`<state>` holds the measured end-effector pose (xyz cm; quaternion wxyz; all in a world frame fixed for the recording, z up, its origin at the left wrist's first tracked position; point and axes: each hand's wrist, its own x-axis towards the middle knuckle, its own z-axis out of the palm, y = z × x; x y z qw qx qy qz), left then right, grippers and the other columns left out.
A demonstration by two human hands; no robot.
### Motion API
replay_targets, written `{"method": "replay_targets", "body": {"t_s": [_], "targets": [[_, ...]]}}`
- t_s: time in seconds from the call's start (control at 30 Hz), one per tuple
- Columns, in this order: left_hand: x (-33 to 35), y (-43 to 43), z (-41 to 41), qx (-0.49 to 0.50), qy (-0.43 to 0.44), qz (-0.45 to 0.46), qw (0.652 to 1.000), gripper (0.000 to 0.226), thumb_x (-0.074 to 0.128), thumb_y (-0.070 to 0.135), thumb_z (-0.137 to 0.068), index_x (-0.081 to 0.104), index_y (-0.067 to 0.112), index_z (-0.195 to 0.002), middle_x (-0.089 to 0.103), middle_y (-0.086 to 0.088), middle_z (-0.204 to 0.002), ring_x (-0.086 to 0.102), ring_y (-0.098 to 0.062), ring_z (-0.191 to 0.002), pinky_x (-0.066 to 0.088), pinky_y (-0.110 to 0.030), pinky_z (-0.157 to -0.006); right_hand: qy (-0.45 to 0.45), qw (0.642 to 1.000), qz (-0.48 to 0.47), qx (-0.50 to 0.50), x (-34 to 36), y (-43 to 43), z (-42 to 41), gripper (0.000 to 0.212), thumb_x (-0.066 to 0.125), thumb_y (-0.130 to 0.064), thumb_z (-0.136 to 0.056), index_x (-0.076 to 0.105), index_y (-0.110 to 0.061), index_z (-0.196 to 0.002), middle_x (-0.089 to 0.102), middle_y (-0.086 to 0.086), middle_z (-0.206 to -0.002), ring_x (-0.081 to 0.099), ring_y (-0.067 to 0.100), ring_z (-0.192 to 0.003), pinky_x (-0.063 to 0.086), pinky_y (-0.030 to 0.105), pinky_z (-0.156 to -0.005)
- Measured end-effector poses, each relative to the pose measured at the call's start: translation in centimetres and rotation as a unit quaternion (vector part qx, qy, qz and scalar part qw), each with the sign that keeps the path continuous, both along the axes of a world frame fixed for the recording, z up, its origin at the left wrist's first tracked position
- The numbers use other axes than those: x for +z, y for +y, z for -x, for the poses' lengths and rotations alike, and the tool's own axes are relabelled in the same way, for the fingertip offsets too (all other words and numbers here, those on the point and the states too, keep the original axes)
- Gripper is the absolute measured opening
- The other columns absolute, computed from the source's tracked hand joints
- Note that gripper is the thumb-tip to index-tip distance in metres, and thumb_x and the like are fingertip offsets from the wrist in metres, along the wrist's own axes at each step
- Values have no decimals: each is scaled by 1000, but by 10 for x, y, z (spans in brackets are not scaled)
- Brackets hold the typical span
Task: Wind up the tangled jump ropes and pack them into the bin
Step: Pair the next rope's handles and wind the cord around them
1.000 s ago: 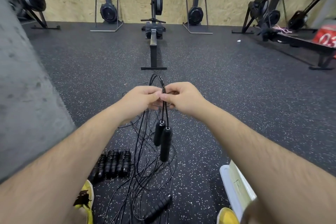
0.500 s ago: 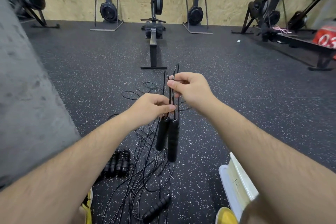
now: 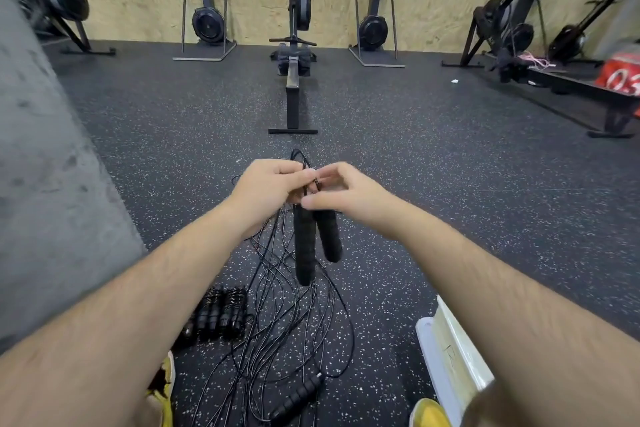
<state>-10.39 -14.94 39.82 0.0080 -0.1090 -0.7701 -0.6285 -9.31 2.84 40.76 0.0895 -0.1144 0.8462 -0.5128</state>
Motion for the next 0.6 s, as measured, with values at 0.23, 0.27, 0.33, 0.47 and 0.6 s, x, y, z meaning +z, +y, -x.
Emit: {"method": "replay_targets", "body": {"t_s": [0.23,0.27,0.33,0.47,0.6], "targets": [[16,-8,4,33,-15,-76,996,16,66,14,-96,76,9,-84,72,-5,-80,62,-16,-70,50,-29,-70,-38,997,41,51,-25,-11,-5,33,85,-30,-77,73,-19,-105,76,-1,-105,70,13,-98,53,30,-94],[17,-10,4,36,-18,-84,996,15,66,14,-96,75,9,-86,71,-4,-81,62,-15,-70,50,-29,-71,-44,996,54,57,-25,-12,-6,31,83,-27,-80,73,-15,-107,76,4,-107,71,16,-98,53,28,-93],[19,-11,3,34,-27,-103,994,14,65,14,-97,73,7,-88,70,-4,-81,63,-14,-70,52,-27,-74,-50,993,79,66,-25,-14,-5,31,80,-24,-83,71,-10,-109,75,6,-106,71,21,-95,55,33,-93],[23,-12,2,41,-53,-171,983,14,59,7,-99,70,6,-91,69,2,-75,63,-10,-69,55,-22,-73,-59,989,111,79,-22,-19,-4,27,80,-22,-84,68,-17,-107,73,-4,-96,67,11,-84,57,34,-84],[24,-13,0,46,-49,-172,983,16,59,7,-99,71,7,-88,68,2,-75,63,-9,-67,56,-20,-68,-68,984,145,76,-24,-26,-6,33,77,-15,-86,67,-5,-115,75,6,-104,73,19,-94,57,25,-82]]}}
